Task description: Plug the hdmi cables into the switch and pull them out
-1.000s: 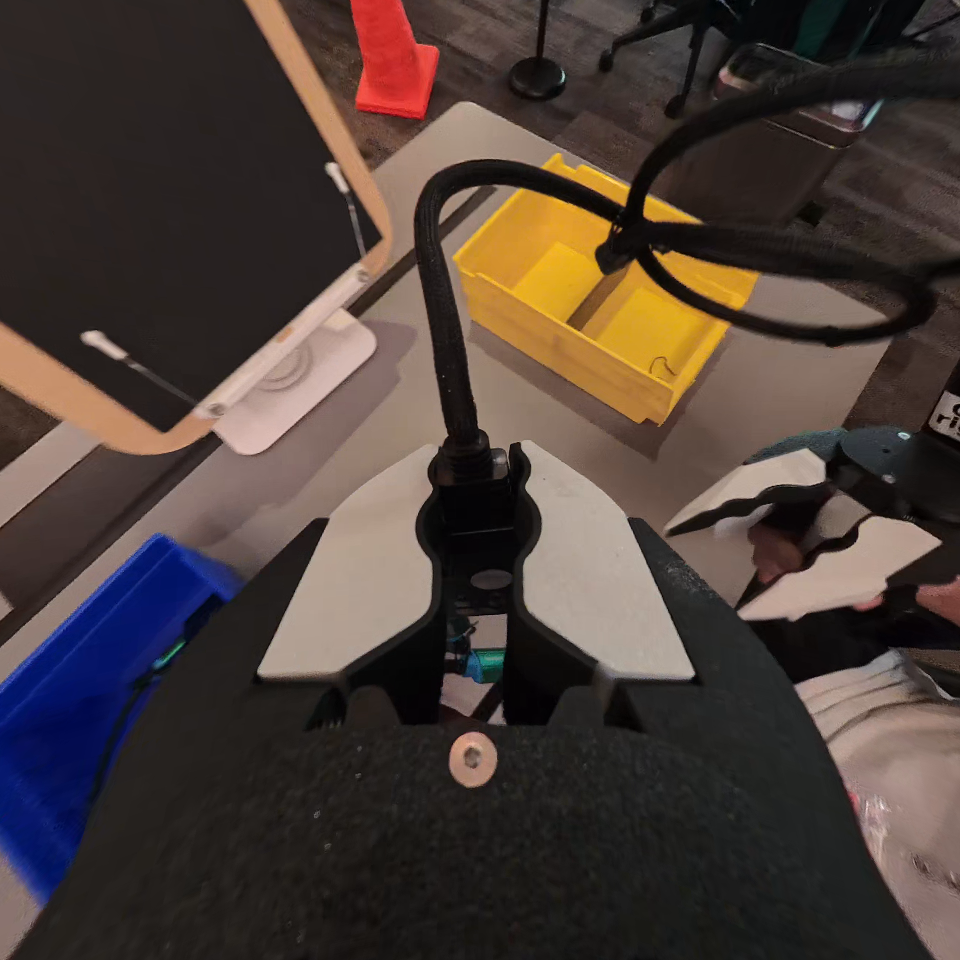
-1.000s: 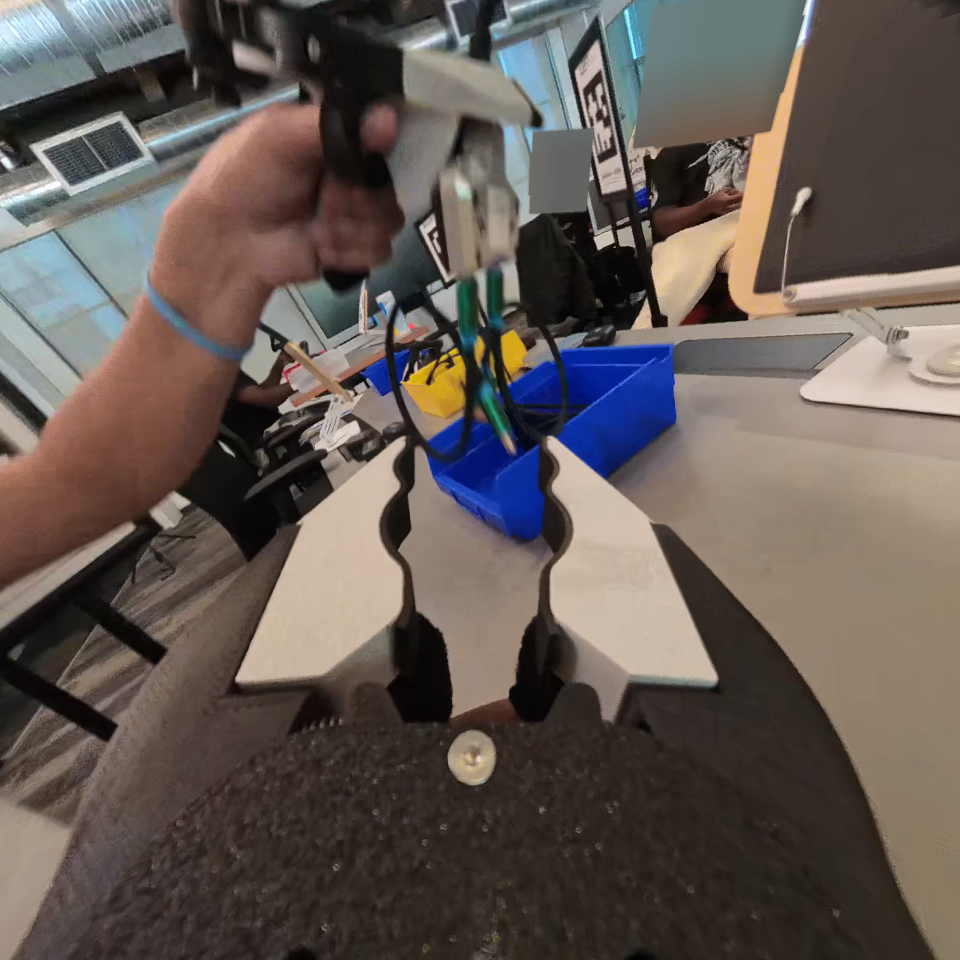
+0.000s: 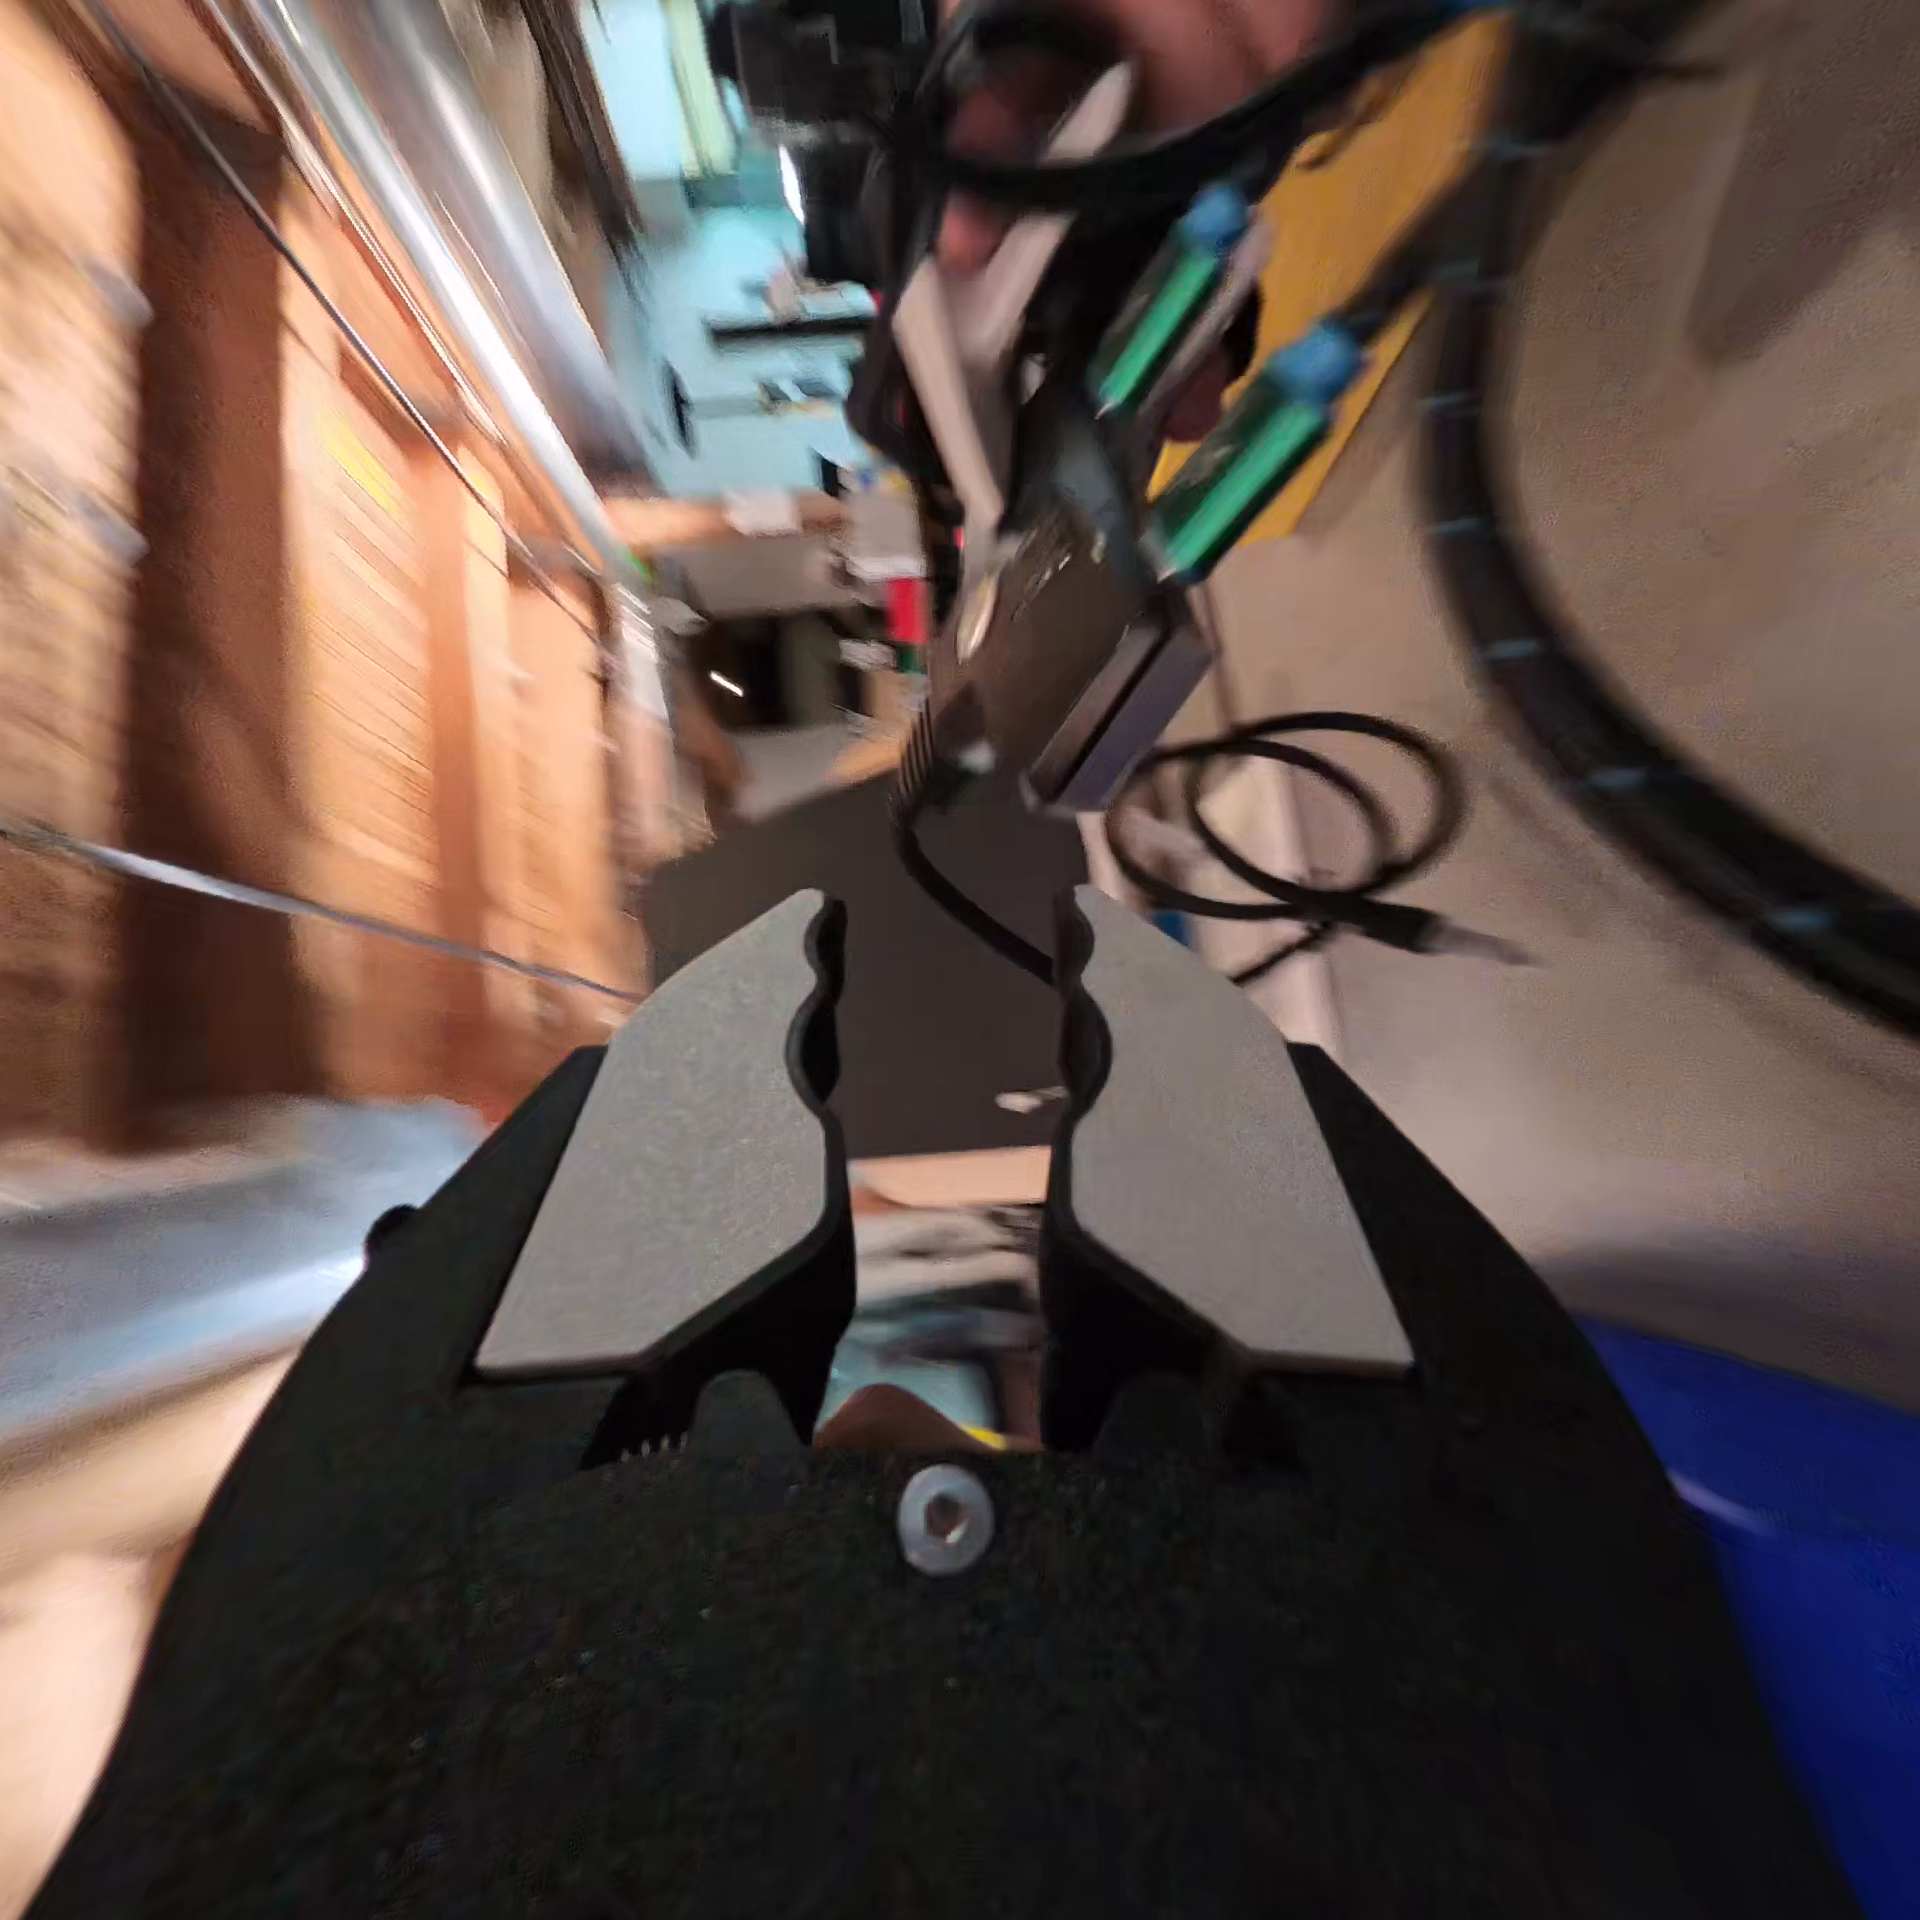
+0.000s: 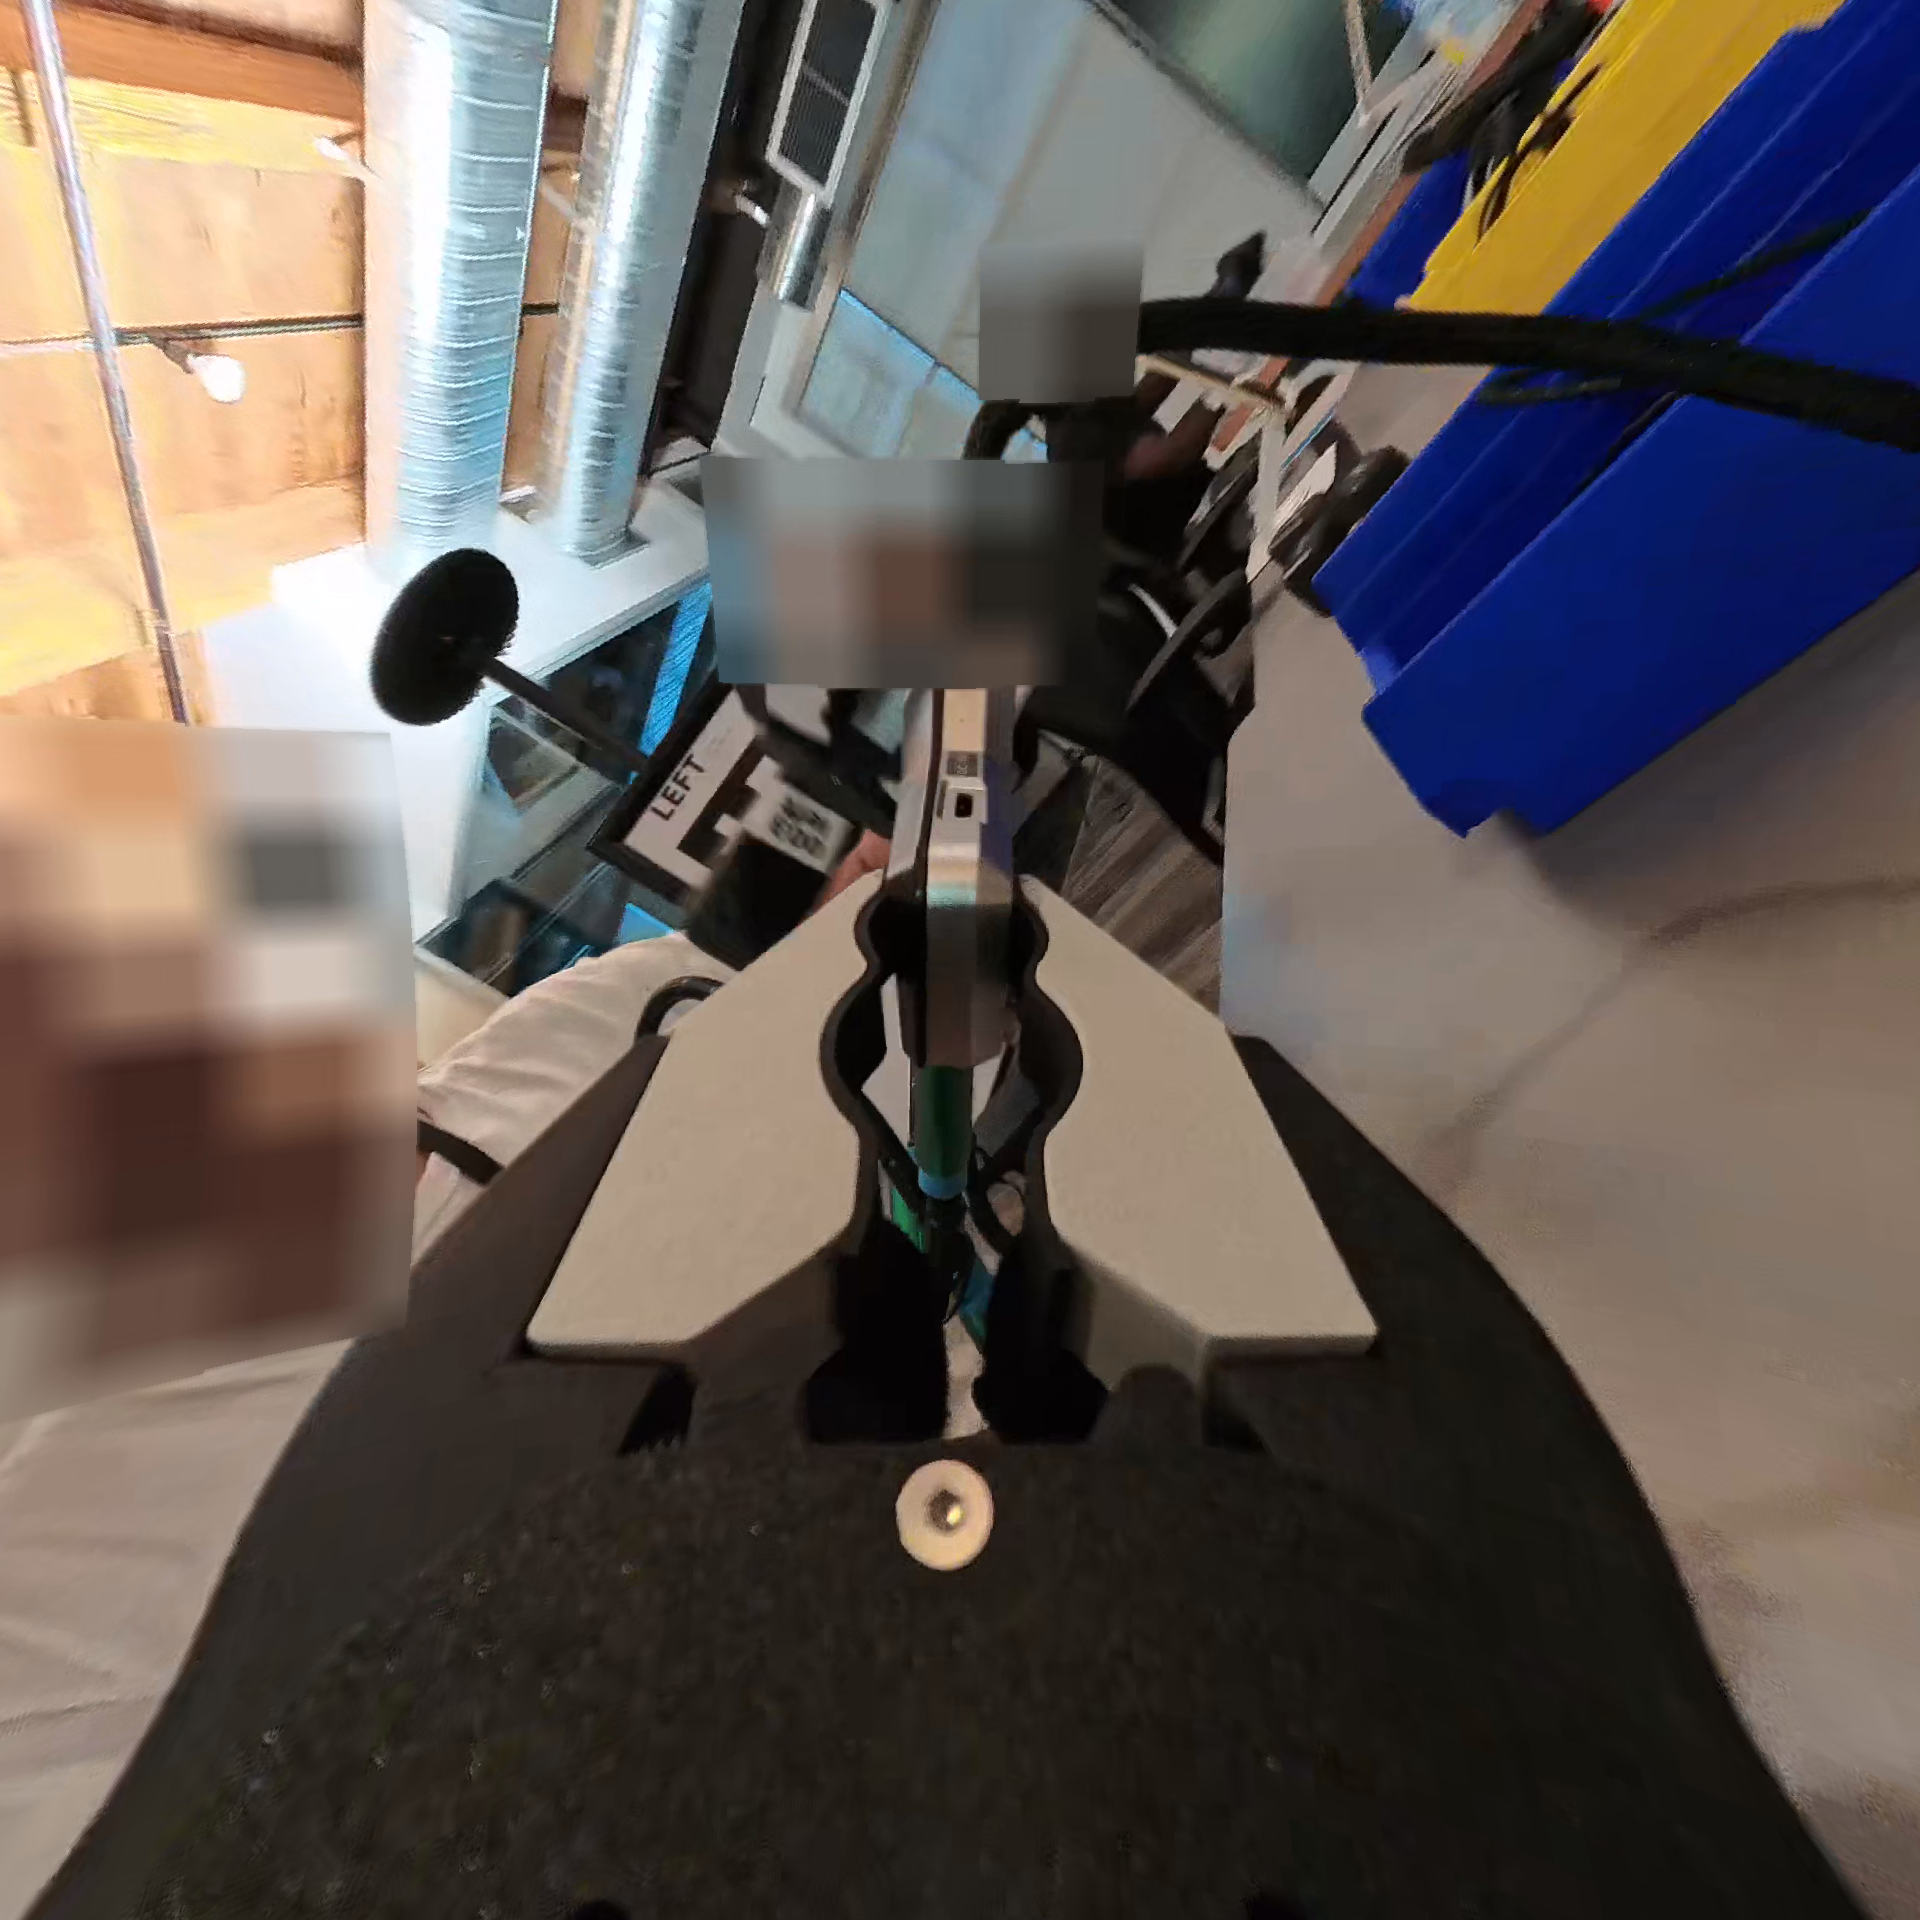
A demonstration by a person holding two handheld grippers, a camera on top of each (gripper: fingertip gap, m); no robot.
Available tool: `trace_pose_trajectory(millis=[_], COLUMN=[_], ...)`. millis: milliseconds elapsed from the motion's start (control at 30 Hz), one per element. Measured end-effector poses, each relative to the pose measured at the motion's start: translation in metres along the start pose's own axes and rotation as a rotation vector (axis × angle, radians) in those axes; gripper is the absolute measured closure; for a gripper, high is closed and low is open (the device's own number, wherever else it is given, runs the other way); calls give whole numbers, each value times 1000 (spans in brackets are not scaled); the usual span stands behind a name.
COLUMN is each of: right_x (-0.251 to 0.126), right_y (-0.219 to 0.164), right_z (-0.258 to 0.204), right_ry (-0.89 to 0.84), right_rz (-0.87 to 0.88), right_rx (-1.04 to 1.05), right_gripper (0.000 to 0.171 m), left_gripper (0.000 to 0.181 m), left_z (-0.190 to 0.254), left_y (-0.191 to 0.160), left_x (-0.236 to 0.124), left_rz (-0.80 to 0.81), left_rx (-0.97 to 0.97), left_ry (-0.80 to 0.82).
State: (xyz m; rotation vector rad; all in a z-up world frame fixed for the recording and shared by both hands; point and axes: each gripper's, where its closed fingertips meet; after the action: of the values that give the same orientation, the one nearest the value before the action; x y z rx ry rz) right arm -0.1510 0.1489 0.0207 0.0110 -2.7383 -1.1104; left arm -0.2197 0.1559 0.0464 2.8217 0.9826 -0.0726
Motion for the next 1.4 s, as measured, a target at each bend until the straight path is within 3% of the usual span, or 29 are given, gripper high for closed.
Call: trace_pose_trajectory(millis=[67, 233, 433, 567, 833, 1133, 1233, 1400], right_x=[4, 7, 7, 9, -2, -1, -4, -34], right_y=[2, 7, 4, 3, -6, 0, 12, 32], right_z=[8, 14, 27, 33, 36, 48, 57, 43], right_ry=[4, 33, 11, 32, 40, 1, -73, -274], right_rz=[-33, -81, -122, -105, -140, -107, -35, 31], right_rx=[24, 46, 70, 91, 92, 121, 79, -177], right_gripper=[153, 152, 153, 152, 153, 153, 150, 144], left_gripper=[143, 142, 143, 160, 158, 163, 160, 161], left_z=[13, 28, 50, 52, 55, 58, 52, 32], left_y=[9, 14, 18, 21, 20, 8, -1, -19], left_x=[3, 12, 32, 50, 55, 61, 68, 75], left_rz=[73, 202, 282, 262, 293, 236, 145, 42], left_rx=[198, 340, 428, 452, 325, 343, 211, -97], left_ry=[33, 54, 32, 128, 158, 139, 143, 229])
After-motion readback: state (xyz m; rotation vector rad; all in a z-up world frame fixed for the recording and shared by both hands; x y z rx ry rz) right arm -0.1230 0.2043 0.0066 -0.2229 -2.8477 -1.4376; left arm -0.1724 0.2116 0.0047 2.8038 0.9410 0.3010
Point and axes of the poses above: each gripper's, where its closed fingertips meet, x out along the fingers, y out of its top, z = x × y across the jaws, and after that the axes turned 12 degrees about -x, right-handed
